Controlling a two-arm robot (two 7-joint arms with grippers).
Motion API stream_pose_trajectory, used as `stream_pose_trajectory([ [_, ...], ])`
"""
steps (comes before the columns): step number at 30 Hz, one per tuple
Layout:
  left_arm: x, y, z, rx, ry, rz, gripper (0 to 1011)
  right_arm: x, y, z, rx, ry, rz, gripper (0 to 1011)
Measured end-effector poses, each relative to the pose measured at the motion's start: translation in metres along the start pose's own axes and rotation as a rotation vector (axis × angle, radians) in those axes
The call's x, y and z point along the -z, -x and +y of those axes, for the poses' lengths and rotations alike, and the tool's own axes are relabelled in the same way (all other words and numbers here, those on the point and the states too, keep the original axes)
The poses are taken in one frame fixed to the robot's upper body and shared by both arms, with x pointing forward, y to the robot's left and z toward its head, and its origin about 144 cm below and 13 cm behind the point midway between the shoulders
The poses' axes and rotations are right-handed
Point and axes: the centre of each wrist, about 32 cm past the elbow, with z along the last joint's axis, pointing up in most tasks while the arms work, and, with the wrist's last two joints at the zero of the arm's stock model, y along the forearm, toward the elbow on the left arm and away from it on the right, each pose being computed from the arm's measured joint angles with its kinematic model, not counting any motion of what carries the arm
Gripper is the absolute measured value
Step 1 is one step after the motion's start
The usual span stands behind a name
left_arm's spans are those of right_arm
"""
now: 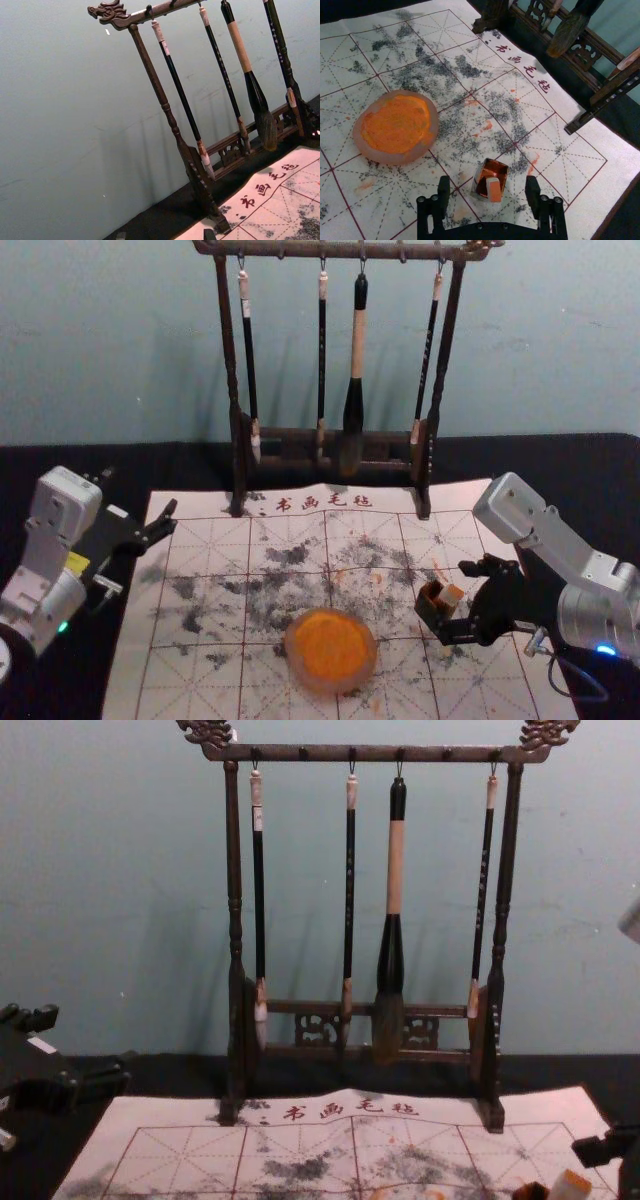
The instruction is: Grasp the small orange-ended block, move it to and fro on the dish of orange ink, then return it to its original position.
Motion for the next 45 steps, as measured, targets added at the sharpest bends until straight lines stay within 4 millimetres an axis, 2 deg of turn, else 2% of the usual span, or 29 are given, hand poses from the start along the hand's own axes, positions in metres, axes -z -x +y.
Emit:
stream_pose_trajectory([
  [2,0.000,0.000,0.000,0.000,0.000,0.000,1001,0.000,0.000,0.000,0.000,0.000,0.000,974],
  [5,0.000,0.000,0.000,0.000,0.000,0.000,1001,0.000,0.000,0.000,0.000,0.000,0.000,1000],
  [14,0.000,0.000,0.000,0.000,0.000,0.000,1001,0.001,-0.001,-0.001,0.016,-0.026,0.013,1000],
  [21,0.000,0.000,0.000,0.000,0.000,0.000,1001,0.005,0.003,-0.005,0.126,-0.181,0.084,1000],
  [24,0.000,0.000,0.000,0.000,0.000,0.000,1001,0.013,0.009,-0.005,0.249,-0.289,0.143,1000],
  [28,0.000,0.000,0.000,0.000,0.000,0.000,1001,0.021,0.018,-0.002,0.382,-0.331,0.171,1000],
  [34,0.000,0.000,0.000,0.000,0.000,0.000,1001,0.037,0.029,0.008,0.531,-0.324,0.173,1000],
  [38,0.000,0.000,0.000,0.000,0.000,0.000,1001,0.055,0.039,0.019,0.629,-0.297,0.165,1000],
  [45,0.000,0.000,0.000,0.000,0.000,0.000,1001,0.074,0.047,0.028,0.691,-0.235,0.183,1000],
])
